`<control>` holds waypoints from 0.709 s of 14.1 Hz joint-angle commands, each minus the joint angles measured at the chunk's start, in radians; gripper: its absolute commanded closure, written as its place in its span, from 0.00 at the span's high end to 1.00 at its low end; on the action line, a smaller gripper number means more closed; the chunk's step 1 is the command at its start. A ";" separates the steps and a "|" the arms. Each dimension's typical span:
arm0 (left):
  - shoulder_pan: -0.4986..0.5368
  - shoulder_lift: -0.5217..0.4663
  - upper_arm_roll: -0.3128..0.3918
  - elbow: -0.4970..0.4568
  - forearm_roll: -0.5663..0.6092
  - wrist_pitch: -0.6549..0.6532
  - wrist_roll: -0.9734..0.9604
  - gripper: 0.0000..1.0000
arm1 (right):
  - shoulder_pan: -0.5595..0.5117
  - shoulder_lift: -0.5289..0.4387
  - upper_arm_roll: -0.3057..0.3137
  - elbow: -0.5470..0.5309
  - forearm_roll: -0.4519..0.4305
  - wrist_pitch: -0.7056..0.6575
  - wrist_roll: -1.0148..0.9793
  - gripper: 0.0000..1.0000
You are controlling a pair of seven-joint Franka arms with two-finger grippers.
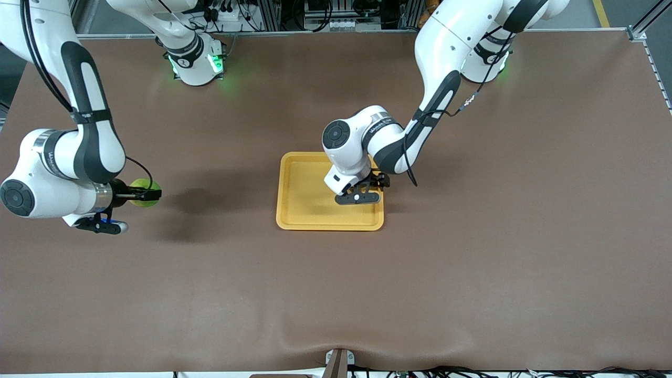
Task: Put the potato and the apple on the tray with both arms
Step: 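Carry the potato over the tray with the left gripper and lower it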
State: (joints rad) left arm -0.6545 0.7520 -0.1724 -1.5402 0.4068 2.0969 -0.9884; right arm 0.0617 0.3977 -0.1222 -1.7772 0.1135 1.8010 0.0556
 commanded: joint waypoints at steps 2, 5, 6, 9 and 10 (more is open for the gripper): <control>0.006 -0.064 0.008 0.026 0.023 -0.031 -0.019 1.00 | 0.059 -0.031 -0.004 0.019 0.012 -0.025 0.061 0.00; 0.042 -0.157 0.010 0.029 0.017 -0.104 -0.010 1.00 | 0.114 -0.042 -0.005 0.030 0.012 -0.025 0.070 0.00; 0.083 -0.187 0.007 0.029 0.009 -0.113 -0.006 1.00 | 0.137 -0.042 -0.004 0.042 0.012 -0.026 0.084 0.00; 0.208 -0.244 -0.002 0.031 -0.077 -0.116 0.057 1.00 | 0.214 -0.034 -0.005 0.064 0.012 -0.025 0.168 0.00; 0.255 -0.266 -0.004 0.029 -0.115 -0.116 0.120 1.00 | 0.239 -0.033 -0.004 0.065 0.014 -0.020 0.200 0.00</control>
State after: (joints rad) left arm -0.4830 0.5299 -0.1628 -1.4885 0.3553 1.9842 -0.9438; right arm 0.2511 0.3707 -0.1176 -1.7258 0.1152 1.7938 0.1963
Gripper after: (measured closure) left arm 0.000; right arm 0.097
